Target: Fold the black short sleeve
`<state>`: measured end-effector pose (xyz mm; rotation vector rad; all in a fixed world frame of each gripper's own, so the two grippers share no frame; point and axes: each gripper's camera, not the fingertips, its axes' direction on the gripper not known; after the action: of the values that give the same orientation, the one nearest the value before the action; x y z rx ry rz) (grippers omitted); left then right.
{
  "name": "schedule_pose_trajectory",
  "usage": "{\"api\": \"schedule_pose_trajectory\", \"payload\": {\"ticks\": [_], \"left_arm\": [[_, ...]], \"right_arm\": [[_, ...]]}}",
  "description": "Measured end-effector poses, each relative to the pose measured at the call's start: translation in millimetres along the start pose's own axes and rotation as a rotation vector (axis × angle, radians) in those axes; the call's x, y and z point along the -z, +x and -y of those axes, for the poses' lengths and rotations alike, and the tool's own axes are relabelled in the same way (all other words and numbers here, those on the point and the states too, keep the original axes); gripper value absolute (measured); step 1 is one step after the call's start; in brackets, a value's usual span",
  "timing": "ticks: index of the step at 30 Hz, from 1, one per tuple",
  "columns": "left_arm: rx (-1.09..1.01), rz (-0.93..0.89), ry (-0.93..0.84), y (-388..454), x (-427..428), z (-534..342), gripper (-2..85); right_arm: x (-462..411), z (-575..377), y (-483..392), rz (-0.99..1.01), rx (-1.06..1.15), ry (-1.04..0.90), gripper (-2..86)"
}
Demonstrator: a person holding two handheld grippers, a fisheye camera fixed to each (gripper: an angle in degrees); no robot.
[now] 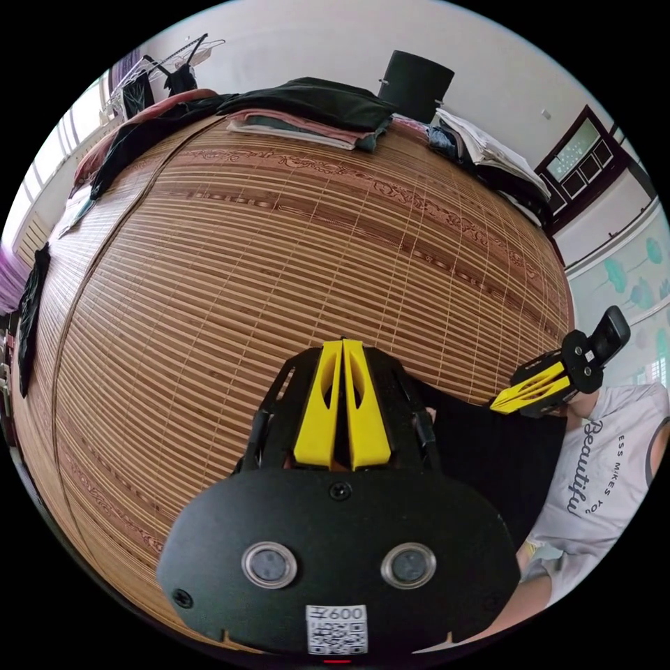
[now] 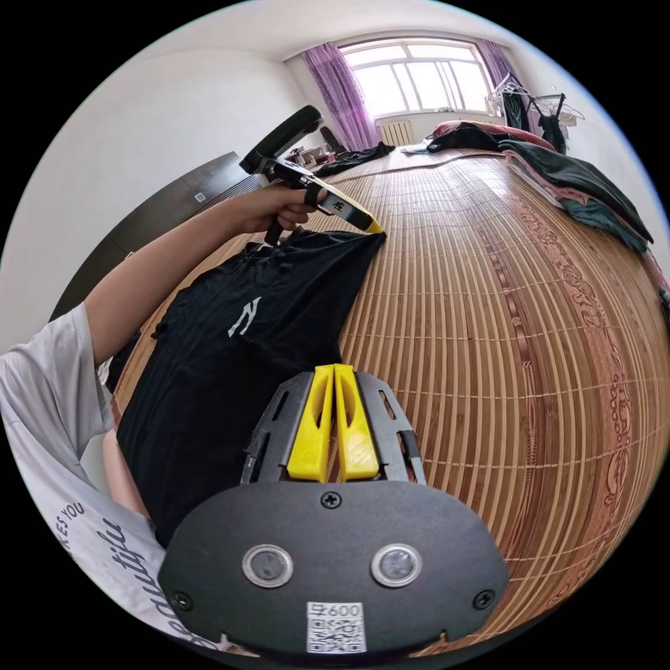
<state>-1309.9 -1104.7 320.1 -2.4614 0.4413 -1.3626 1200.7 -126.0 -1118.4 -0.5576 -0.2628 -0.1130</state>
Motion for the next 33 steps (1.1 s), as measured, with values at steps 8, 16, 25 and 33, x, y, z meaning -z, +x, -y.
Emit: {"api": "schedule_pose_trajectory", "payload": {"ticks": [8,16,25,33], "left_arm": [[0.032,0.075,-0.014,10,-34,-27,1.0],[0.031,0.159,0.098,28,10,-74,1.2],[0.030,0.180,-0.022,92,-87,-110,0.7],[0.072,0.334,0.021,111,-114,-147,0.7]], "right_arm": [[11,-9,-14,-0.010,0.015,-0.059,-0.9],[49,-24,-33,-0.029,0.011,0.004,-0.9],[21,-32,-40,0.055,-0.022,-0.077,-0.9],[68,-39,-55,0.060,0.011,0.028,-0.9]]}}
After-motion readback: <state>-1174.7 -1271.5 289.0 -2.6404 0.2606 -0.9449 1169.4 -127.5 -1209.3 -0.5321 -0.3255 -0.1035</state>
